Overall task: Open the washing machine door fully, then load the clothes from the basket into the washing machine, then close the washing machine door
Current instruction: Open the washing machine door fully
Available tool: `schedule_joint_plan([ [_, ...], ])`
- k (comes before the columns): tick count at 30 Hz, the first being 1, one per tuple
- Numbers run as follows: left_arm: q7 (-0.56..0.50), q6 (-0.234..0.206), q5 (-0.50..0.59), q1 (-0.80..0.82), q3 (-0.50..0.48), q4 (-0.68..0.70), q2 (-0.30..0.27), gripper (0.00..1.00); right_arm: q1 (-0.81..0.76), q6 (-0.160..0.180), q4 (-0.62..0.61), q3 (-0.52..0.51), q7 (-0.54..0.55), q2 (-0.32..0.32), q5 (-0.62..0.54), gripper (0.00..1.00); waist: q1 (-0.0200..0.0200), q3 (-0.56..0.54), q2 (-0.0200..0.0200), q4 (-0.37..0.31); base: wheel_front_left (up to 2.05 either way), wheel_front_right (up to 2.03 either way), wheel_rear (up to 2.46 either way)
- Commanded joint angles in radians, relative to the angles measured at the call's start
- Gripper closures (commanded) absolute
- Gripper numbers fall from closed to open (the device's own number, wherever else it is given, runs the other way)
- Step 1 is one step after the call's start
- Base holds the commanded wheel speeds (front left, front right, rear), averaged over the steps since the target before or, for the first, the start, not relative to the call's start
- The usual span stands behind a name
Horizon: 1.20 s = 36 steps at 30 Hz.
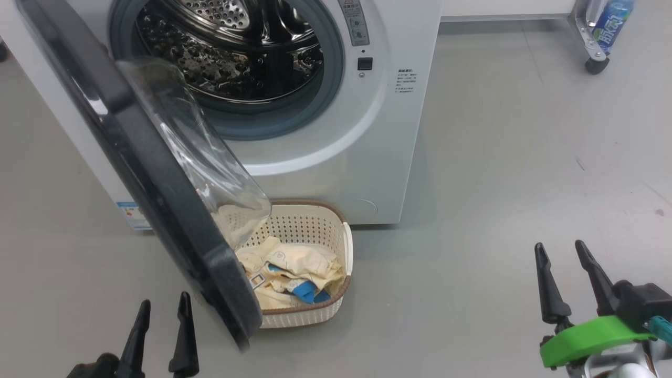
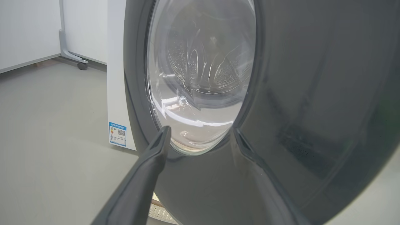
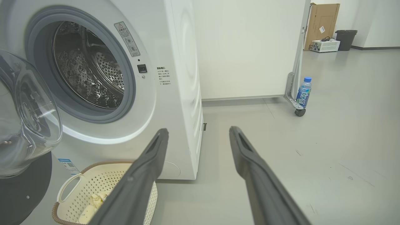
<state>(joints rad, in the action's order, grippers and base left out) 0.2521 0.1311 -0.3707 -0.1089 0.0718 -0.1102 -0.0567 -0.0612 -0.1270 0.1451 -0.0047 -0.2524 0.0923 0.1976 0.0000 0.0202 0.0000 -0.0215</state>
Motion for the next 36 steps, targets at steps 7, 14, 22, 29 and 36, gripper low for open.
schedule_joint_plan([
  [7,0.010,0.000,0.002,0.021,-0.032,0.026,-0.013,0.00,0.010,-0.004,-0.034,0.006,-0.009,0.003,-0.014,0.00,0.0000,-0.003,0.0000,0.002,0.00,0.00,0.00],
  [14,0.010,0.000,0.002,0.021,-0.032,0.025,-0.015,0.00,0.006,-0.004,-0.025,0.007,-0.009,-0.002,-0.015,0.00,0.0000,-0.006,0.0000,0.003,0.00,0.00,0.00],
  [22,0.010,0.000,0.004,0.021,-0.032,0.026,-0.016,0.00,0.007,-0.004,-0.004,0.012,-0.009,-0.004,-0.012,0.00,0.0000,-0.006,0.0000,0.006,0.00,0.00,0.00],
  [29,0.010,0.000,0.006,0.019,-0.032,0.029,-0.018,0.00,0.006,-0.004,0.007,0.014,-0.009,-0.002,-0.009,0.00,0.0000,-0.009,0.0000,0.010,0.00,0.00,0.00],
  [36,0.010,0.000,0.007,0.016,-0.034,0.030,-0.018,0.00,0.006,-0.004,0.007,0.016,-0.009,-0.002,-0.008,0.00,0.0000,-0.008,0.0000,0.011,0.00,0.00,0.00],
])
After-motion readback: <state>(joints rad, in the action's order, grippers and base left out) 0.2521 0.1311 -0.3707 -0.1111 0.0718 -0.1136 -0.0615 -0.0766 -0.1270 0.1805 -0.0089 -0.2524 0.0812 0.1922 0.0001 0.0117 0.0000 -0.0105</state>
